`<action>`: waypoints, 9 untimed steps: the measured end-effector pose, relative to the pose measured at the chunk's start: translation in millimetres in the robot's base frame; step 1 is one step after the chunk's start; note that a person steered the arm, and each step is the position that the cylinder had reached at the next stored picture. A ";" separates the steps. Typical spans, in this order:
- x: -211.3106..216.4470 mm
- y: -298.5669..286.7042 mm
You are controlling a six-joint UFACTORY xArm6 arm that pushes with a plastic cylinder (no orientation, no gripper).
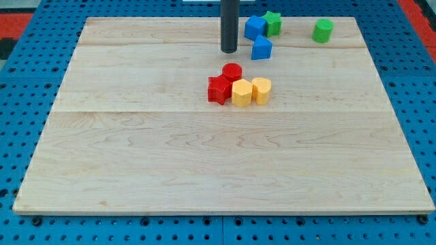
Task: Place the green star diagonal to the red star
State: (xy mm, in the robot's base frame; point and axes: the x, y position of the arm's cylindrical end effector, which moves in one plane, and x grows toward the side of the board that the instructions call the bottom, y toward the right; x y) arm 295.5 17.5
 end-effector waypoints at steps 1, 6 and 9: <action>1.7 3.1; -103.2 62.1; -103.9 149.7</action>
State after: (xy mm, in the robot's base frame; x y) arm 191.6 167.2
